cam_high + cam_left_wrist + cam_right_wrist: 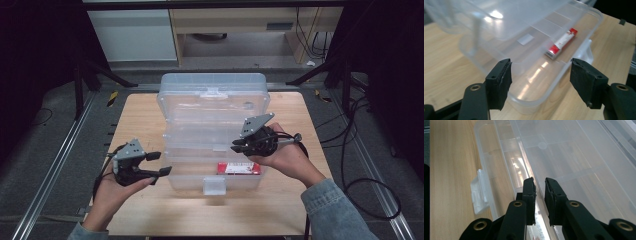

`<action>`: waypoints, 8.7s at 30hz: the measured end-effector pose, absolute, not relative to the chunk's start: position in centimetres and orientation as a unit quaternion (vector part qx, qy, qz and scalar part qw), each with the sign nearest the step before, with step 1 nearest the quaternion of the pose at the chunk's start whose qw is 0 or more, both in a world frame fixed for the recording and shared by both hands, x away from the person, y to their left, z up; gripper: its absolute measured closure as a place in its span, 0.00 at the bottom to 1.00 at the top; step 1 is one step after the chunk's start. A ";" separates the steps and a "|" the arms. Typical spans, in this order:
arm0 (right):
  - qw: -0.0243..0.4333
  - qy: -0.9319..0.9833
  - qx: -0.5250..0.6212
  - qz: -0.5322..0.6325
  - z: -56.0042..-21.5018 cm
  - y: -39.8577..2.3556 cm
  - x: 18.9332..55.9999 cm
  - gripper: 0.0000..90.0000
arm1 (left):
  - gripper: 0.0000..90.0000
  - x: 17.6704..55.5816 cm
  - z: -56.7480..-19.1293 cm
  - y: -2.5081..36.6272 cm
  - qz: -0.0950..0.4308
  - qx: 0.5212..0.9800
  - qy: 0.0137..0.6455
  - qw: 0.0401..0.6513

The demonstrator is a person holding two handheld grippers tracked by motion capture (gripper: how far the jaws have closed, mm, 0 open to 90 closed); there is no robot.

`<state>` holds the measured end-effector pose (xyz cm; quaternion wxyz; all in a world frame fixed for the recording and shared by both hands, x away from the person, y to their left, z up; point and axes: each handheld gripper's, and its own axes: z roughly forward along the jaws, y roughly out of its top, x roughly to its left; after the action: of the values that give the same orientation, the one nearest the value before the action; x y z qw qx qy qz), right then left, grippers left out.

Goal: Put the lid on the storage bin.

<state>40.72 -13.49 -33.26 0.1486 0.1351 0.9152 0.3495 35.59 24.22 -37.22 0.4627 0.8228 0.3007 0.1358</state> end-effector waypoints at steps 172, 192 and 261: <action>0.244 0.801 0.424 0.345 -40.4 -27.1 36.6 0.56 | 0.75 36.9 -39.9 25.3 0.155 0.799 0.338 0.473; 0.239 0.810 0.421 0.332 -41.2 -26.3 36.9 0.50 | 0.73 35.3 -42.4 25.6 0.134 0.812 0.341 0.455; 0.258 0.718 0.569 0.308 -50.4 -30.7 47.2 0.08 | 0.02 47.1 -51.5 29.8 0.202 0.780 0.499 0.320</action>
<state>47.20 -30.67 -50.45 0.2575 0.5688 0.7178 0.3079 47.06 29.84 -51.47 0.3199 0.7795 0.4992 0.2019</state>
